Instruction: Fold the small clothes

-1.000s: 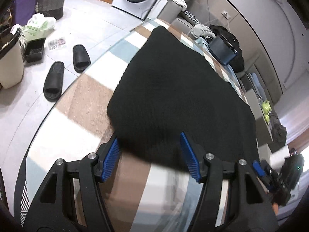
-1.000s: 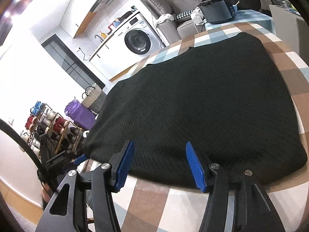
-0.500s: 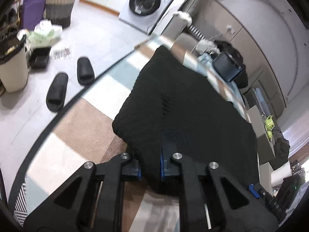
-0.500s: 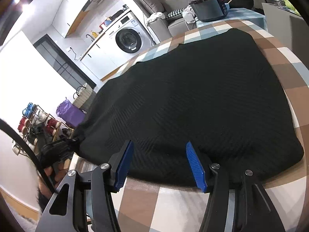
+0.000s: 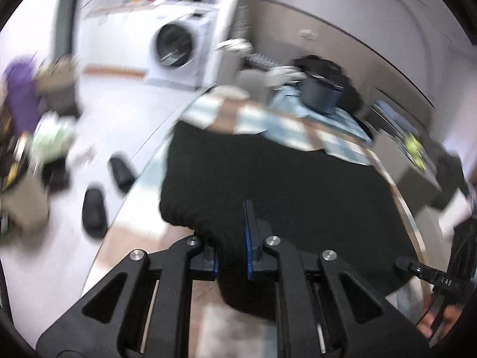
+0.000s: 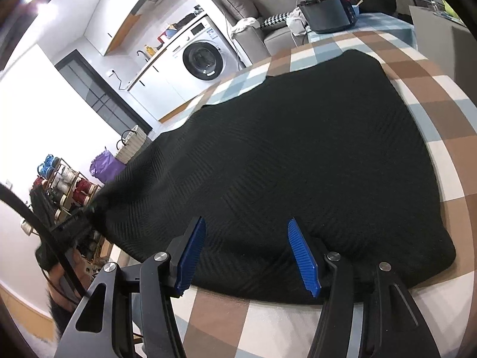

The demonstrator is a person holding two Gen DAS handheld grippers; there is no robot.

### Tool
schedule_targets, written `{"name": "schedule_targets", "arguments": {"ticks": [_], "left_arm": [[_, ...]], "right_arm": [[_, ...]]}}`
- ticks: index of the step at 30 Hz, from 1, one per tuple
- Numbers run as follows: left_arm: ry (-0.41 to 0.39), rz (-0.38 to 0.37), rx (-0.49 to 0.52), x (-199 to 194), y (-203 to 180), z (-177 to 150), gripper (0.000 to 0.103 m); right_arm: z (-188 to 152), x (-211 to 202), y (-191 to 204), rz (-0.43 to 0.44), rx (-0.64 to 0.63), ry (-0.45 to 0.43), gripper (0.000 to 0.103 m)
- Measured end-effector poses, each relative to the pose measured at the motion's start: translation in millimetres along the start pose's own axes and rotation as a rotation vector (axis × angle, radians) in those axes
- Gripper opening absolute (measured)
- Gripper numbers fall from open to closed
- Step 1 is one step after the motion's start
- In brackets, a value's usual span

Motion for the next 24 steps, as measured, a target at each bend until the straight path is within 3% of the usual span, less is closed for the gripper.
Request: {"name": "schedule_targets", "arguments": {"ticks": [3, 6, 11, 14, 16, 19, 24], "left_arm": [[-0.036, -0.111, 0.161, 10, -58, 11, 0.009], [-0.016, -0.251, 0.269, 22, -115, 3, 0.009], [0.163, -0.458, 0.327, 47, -174, -45, 0.011], [0.286, -0.551, 0.294, 56, -175, -72, 0.026], [0.306, -0.569, 0.259, 54, -166, -81, 0.044], [0.257, -0.54, 0.2, 47, -144, -77, 0.064], [0.197, -0.408, 0.113, 41, -101, -60, 0.065]], "right_arm": [[0, -7, -5, -0.007, 0.015, -0.019, 0.059], [0, -19, -14, -0.03, 0.036, -0.045, 0.059], [-4, -44, -35, -0.081, 0.095, -0.094, 0.061], [-6, -53, -47, -0.107, 0.132, -0.1, 0.061], [-5, -54, -47, -0.109, 0.128, -0.094, 0.061], [1, -48, -40, -0.068, 0.115, -0.08, 0.061], [8, -15, -22, 0.038, 0.119, -0.025, 0.061]]}}
Point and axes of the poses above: each gripper's, at about its wrist camera, not at the fingertips, and x roughly the way its jaws point, y to its left, z to its top, the point moved 3 cm from there along x, roughly the way its jaws point, and after that the axes turned 8 degrees about -y, right-handed, at the moved point
